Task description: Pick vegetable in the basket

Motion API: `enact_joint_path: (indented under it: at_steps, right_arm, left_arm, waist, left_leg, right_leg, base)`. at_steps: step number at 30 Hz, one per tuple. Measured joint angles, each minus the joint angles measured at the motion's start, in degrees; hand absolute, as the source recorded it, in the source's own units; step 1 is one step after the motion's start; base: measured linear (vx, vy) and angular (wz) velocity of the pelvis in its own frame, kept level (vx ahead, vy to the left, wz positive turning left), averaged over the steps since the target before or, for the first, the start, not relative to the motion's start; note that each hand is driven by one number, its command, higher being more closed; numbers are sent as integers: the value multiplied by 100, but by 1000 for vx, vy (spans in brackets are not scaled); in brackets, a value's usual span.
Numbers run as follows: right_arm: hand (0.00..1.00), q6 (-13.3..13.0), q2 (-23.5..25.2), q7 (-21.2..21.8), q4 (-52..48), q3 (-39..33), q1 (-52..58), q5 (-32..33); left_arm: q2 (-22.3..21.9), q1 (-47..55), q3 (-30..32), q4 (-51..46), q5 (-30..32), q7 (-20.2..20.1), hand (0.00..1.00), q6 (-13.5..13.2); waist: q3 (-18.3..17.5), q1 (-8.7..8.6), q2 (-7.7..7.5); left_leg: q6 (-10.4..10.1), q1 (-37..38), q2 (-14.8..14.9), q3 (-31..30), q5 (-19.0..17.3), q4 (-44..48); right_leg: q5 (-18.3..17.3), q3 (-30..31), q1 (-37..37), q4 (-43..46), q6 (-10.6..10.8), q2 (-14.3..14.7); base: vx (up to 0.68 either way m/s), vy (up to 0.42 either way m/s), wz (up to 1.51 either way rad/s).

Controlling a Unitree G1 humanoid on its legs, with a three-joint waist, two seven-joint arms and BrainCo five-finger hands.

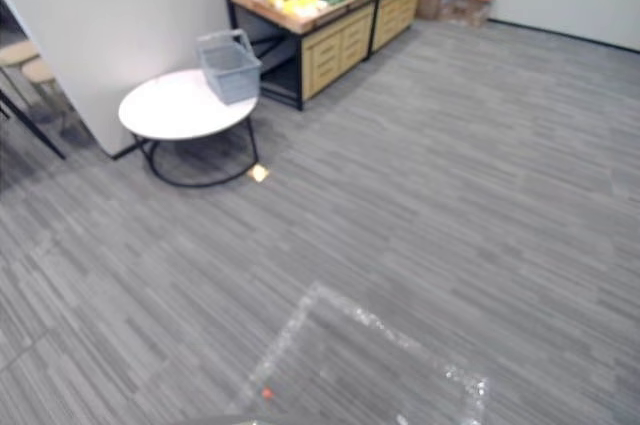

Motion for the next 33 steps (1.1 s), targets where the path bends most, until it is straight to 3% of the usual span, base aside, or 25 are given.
enact_joint_path:
  at_steps: [11,16,22,33]
  right_arm:
    - [0,-15,30,-1,71,-169,-268,13]
    - [0,-82,23,7,55,-54,-268,379]
    - [0,-200,15,-31,-19,75,-214,379]
    - [0,-170,17,-29,3,43,-228,379]
  left_arm:
    - [2,-179,57,168,-1,2,0,-9]
    - [0,-176,26,169,46,39,0,-12]
    - [19,-179,-106,168,100,72,0,-60]
    - [26,-189,-122,195,109,66,0,-71]
  waist:
    - [184,10,-16]
    - [205,7,-36]
    - [218,3,-46]
    - [202,3,-24]
  left_leg:
    - [-176,284,0,-27,-115,-18]
    - [-167,292,22,81,-112,-22]
    - [-148,279,56,111,-100,-51]
    - [-181,280,62,145,-125,-26]
  right_leg:
    - [-14,-136,390,-212,27,7]
    - [-11,-97,371,-222,33,26]
    - [2,-61,373,-299,45,70]
    - [33,-50,405,-377,19,87]
  base:
    - [31,-7,2]
    - [-81,-23,-7]
    - [-36,-29,-3]
    - [0,0,0]
